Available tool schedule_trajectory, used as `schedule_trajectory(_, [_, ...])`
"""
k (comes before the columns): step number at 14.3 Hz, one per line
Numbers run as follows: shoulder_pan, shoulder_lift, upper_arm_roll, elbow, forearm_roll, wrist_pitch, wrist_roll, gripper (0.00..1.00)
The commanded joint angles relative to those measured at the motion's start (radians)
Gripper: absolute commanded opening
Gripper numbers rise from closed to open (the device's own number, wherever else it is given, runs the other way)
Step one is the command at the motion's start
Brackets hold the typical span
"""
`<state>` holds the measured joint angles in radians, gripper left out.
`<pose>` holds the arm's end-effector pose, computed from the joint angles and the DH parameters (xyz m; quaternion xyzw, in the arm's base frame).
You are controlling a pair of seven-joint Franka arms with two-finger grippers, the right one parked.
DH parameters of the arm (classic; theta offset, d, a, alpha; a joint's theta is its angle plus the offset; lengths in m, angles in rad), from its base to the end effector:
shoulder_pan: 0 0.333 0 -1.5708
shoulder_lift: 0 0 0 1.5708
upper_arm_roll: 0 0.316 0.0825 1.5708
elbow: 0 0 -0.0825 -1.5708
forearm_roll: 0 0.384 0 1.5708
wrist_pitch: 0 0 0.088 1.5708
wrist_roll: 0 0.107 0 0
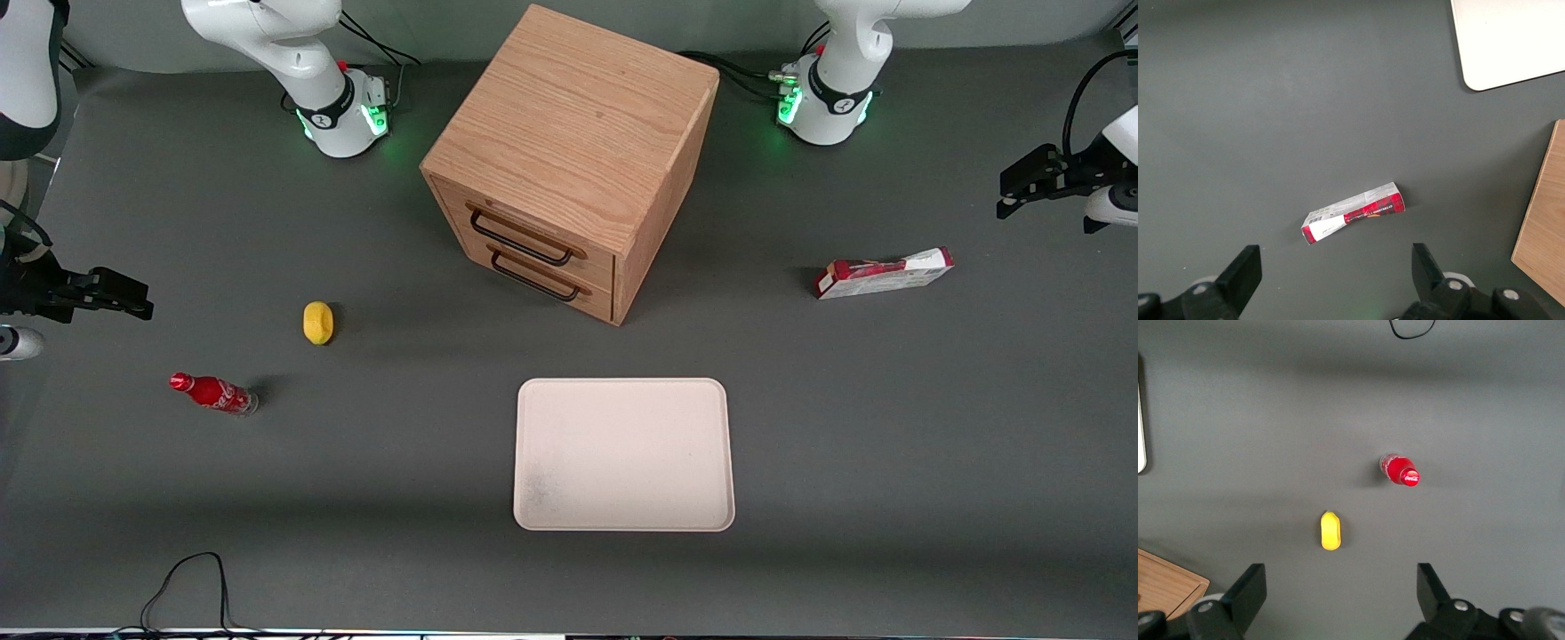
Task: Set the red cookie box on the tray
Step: 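Move the left gripper toward the red tartan shortbread box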
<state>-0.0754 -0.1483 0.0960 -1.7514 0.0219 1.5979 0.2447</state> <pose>0.5088 0.0163 0.6199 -0.9936 0.1127 0.0034 0.0034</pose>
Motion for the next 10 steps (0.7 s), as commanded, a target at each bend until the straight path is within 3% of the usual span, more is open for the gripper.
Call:
schedule_trajectory(1, [-0.004,-0.008,0.001,0.009,0.020,-0.027,-0.021,1.00])
schedule_trajectory(10, [-0.001,0.035,0.007,-0.028,0.021,-0.082,0.017,1.00])
